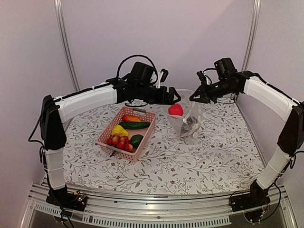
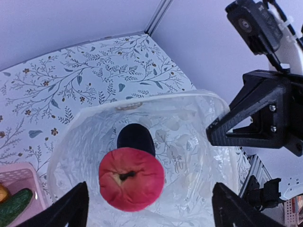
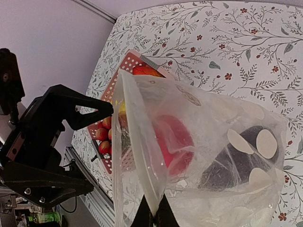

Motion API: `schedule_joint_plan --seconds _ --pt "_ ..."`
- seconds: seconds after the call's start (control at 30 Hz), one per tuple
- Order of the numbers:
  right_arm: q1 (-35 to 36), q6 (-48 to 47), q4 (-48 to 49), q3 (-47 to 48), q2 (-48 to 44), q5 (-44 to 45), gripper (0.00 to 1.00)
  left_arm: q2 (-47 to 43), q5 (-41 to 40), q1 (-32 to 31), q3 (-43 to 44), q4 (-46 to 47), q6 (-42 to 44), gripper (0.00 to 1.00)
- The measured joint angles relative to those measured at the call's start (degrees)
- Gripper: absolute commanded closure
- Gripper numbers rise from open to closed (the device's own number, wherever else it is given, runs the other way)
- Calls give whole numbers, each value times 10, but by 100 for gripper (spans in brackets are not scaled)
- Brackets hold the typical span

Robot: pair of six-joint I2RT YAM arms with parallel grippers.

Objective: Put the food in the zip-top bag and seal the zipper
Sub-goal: Place the fake fruit in the zipper food storage bag, then adjust the bin at the corner of the board.

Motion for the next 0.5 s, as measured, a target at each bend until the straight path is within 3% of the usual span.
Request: schedule_joint_plan --seconds 0.23,0.5 --pt "-2 14 6 0 0 -20 100 -30 -30 3 -11 -21 35 0" --pt "-22 19 15 0 0 -32 100 -183 -136 28 -74 -80 48 7"
